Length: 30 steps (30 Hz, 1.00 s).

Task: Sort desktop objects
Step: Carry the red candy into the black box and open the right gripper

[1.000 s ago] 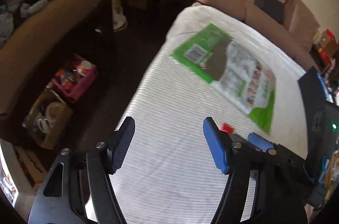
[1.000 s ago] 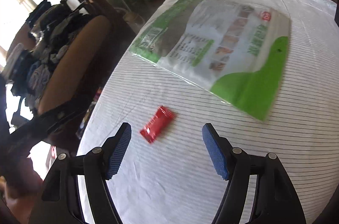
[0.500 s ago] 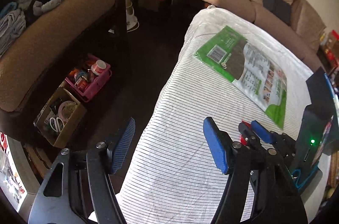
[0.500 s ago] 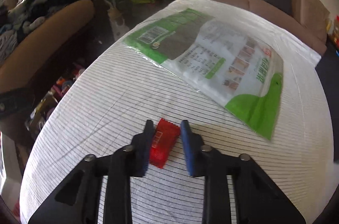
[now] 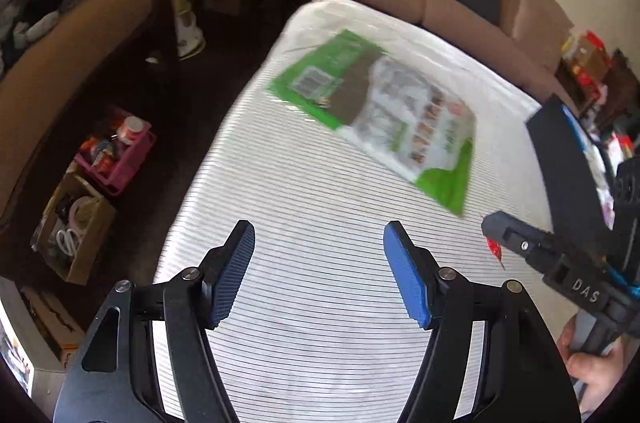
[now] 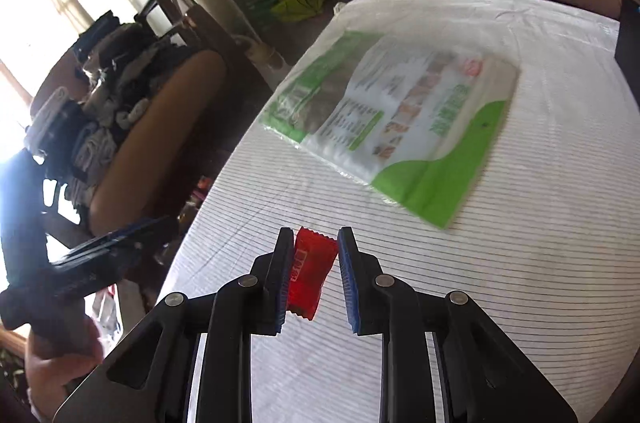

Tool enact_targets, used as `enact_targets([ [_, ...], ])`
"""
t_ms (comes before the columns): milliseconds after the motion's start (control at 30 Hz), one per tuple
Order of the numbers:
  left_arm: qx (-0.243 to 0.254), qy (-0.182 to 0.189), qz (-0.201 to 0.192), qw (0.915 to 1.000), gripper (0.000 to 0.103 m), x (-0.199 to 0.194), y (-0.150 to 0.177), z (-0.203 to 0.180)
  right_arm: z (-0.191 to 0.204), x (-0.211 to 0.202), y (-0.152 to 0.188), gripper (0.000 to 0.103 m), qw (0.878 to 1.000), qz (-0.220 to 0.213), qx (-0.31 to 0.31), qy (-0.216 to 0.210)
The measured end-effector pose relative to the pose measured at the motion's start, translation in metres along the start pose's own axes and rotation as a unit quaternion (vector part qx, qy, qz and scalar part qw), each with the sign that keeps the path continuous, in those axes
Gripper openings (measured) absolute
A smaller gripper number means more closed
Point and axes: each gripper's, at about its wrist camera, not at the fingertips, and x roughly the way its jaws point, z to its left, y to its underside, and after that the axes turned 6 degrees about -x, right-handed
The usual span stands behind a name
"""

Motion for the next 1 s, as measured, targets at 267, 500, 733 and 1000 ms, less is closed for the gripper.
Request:
enact_targets([
  [267, 0.088, 0.069, 0.019, 0.9935, 0.064, -0.009, 0.017, -0.143, -0.051, -0.103, -0.017, 0.022, 0.998, -0.041, -0.01, 0.041],
  [500, 0.138, 0.124, 0.033, 0.982, 0.064, -0.004, 0.03, -0.279, -0.157, -0.198, -0.029, 0.022, 0.988, -0.045, -0.001, 0.145],
  [733, 0.143, 0.127, 0.048, 0.9804, 0.064, 0.02, 0.031, -0.336, -0.276, -0.211, -0.024, 0.022, 0.975, 0.021, 0.027, 0.221],
  [1000, 0.11, 0.095, 0.059, 0.9876, 0.065, 0.045, 0.017, -0.294, -0.295, -0.205, -0.022, 0.036, 0.971, 0.036, 0.018, 0.236],
])
